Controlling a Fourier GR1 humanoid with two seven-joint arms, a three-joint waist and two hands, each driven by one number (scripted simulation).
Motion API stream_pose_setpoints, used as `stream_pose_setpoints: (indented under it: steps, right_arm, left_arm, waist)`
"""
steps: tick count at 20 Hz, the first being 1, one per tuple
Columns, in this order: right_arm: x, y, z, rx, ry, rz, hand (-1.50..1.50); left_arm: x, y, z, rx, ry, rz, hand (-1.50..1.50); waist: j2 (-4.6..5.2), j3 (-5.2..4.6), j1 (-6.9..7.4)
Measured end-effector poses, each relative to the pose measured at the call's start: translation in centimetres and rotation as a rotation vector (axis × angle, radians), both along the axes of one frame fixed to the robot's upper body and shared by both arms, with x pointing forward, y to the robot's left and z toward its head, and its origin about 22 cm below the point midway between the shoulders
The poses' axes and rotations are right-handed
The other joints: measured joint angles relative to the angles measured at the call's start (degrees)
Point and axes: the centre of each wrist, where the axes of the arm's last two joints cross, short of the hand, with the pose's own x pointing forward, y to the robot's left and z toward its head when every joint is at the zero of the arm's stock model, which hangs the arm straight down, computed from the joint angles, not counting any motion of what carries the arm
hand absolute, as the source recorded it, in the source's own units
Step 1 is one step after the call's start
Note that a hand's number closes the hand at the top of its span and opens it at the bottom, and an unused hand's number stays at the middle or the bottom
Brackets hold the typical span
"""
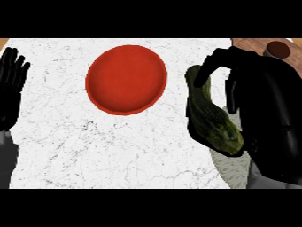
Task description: Pick the squash from the placemat and place it in the bowl
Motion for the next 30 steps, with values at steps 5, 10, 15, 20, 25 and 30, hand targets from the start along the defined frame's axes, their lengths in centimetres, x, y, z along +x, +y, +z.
stream_pose_setpoints:
  steps: [5,10,15,20,25,30]
  right_arm:
    - [4.0,3.3,0.8,-0.026,0.09,0.04,1.5]
    - [7.9,6.2,-0.2,-0.041,0.186,0.051,1.5]
    - [10.9,8.8,-3.1,-0.034,0.243,0.03,1.5]
    - [13.3,10.3,-7.1,-0.1,0.297,-0.043,1.5]
    - [15.1,9.8,-10.4,-0.039,0.356,-0.139,-1.5]
    - [15.9,9.1,-12.9,0.126,0.357,-0.174,-1.5]
  left_arm:
    - [0.1,0.2,0.0,0.0,-0.006,-0.01,0.0]
    - [0.1,0.2,-0.2,0.001,-0.008,-0.012,0.0]
    - [0.1,-0.1,-0.2,-0.002,-0.004,-0.023,0.0]
    - [0.0,-0.2,-0.1,-0.006,-0.004,-0.023,0.0]
    - [0.6,-0.8,0.1,-0.003,-0.011,-0.036,0.0]
    - [1.1,-1.0,0.7,0.0,-0.018,-0.046,0.0]
  waist:
    - [0.16,0.03,0.31]
    - [0.38,0.06,0.74]
    - [0.48,0.09,1.1]
    - [0.56,0.09,1.23]
    - [0.73,0.11,1.52]
    - [1.02,0.15,2.42]
